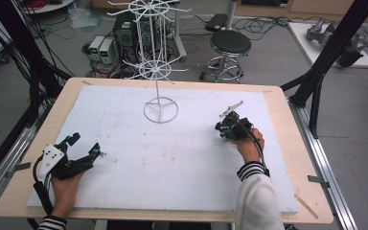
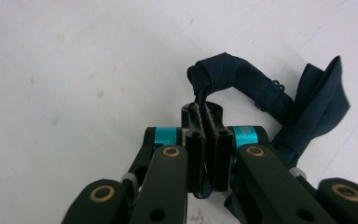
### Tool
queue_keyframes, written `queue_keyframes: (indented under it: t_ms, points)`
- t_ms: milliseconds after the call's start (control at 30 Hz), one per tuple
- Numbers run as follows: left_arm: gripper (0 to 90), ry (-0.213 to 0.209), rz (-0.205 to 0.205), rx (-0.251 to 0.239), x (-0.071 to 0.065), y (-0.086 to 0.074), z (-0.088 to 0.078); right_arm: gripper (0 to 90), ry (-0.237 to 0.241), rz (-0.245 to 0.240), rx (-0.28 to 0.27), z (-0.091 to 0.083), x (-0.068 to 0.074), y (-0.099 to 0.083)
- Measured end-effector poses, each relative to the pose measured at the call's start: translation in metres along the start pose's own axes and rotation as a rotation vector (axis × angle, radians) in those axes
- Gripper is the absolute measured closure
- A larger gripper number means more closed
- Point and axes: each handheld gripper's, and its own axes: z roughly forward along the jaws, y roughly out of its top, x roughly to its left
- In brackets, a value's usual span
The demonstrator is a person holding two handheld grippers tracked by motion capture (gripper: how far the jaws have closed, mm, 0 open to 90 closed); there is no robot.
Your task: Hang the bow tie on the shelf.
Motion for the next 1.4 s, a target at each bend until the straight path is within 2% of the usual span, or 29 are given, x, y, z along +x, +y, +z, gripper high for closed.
queue_keyframes:
  t_ms: [100, 267, 400, 433, 467, 567, 600, 633, 800, 967, 1100, 1167, 1400]
  points:
    - [16.3, 0.0, 0.002, 0.002, 0.0, 0.0, 0.0, 87.8, 0.004, 0.033, -0.051, -0.006, 0.0, 0.001]
    - [16.3, 0.0, -0.001, 0.0, 0.0, 0.0, 0.0, 87.7, 0.011, 0.055, -0.159, -0.015, -0.001, 0.003]
    - [16.3, 0.0, -0.002, 0.0, 0.0, 0.0, 0.0, 87.7, 0.025, 0.092, -0.225, -0.021, -0.003, 0.003]
    - [16.3, 0.0, 0.0, 0.002, 0.0, 0.0, 0.0, 87.7, 0.033, 0.119, -0.262, -0.023, -0.004, 0.003]
    - [16.3, 0.0, -0.002, 0.0, 0.0, 0.0, 0.0, 87.7, 0.033, 0.119, -0.262, -0.023, -0.004, 0.003]
    - [16.3, 0.0, -0.003, 0.001, 0.0, 0.0, 0.001, 87.8, 0.063, 0.158, -0.338, -0.028, -0.005, 0.003]
    - [16.3, 0.0, -0.003, 0.001, 0.0, 0.0, 0.001, 87.8, 0.081, 0.187, -0.386, -0.032, -0.006, 0.003]
    - [16.3, 0.0, -0.003, 0.001, 0.0, 0.0, 0.001, 87.8, 0.081, 0.187, -0.386, -0.032, -0.006, 0.003]
    - [16.3, 0.0, -0.004, 0.001, 0.0, 0.0, 0.001, 87.8, 0.099, 0.228, -0.478, -0.039, -0.006, 0.003]
    - [16.3, 0.001, -0.003, 0.001, 0.0, 0.0, 0.001, 87.8, 0.103, 0.245, -0.535, -0.045, -0.004, 0.003]
    - [16.3, 0.0, -0.003, 0.001, 0.0, 0.0, 0.001, 87.8, 0.122, 0.278, -0.61, -0.05, -0.002, 0.004]
    - [16.3, 0.0, -0.001, 0.004, 0.0, 0.0, 0.001, 87.8, 0.128, 0.292, -0.626, -0.053, 0.0, 0.006]
    - [16.3, 0.0, -0.004, 0.002, 0.0, 0.0, 0.001, 87.7, 0.136, 0.27, -0.668, -0.064, 0.011, 0.026]
